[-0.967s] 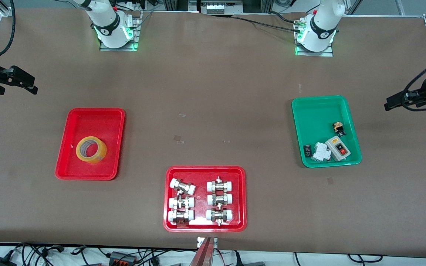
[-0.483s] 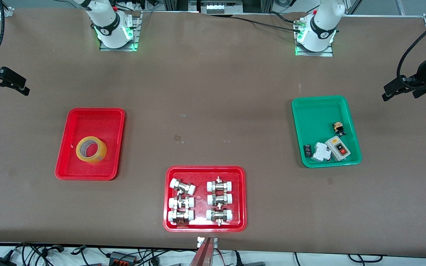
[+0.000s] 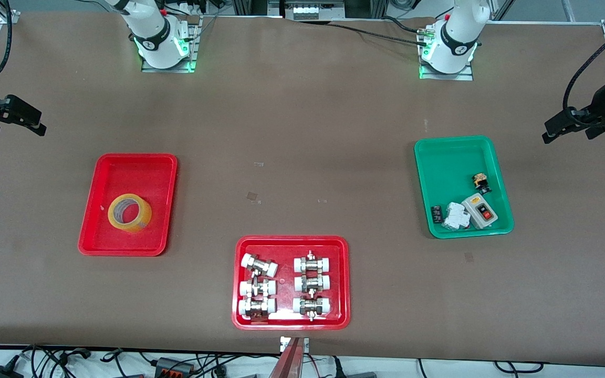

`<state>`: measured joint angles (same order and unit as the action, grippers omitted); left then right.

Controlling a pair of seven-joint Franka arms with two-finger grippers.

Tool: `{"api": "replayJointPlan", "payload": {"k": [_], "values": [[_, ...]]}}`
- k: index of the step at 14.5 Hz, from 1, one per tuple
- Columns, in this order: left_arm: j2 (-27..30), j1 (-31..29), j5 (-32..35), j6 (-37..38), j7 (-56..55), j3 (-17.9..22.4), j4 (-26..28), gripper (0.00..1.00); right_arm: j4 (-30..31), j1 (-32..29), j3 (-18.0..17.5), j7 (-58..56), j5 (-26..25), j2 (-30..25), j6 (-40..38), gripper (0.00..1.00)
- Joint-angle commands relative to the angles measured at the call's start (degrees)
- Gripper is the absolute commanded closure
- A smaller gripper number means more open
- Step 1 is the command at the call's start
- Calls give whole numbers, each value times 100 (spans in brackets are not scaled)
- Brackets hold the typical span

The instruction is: Left arm passes tape to right arm into tray

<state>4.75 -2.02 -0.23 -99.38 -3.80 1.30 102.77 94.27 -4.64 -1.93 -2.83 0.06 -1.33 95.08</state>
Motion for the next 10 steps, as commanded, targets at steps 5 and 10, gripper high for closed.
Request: {"api": "replayJointPlan", "payload": {"k": [5,10], "values": [[43,18,-38,-47,90,19,59,0,127,-2,-106,-34,-15,-130,-16,0],[43,18,-29,-47,73,10,42,0,127,-11,-89,-16,38,-139,-77,0]]}}
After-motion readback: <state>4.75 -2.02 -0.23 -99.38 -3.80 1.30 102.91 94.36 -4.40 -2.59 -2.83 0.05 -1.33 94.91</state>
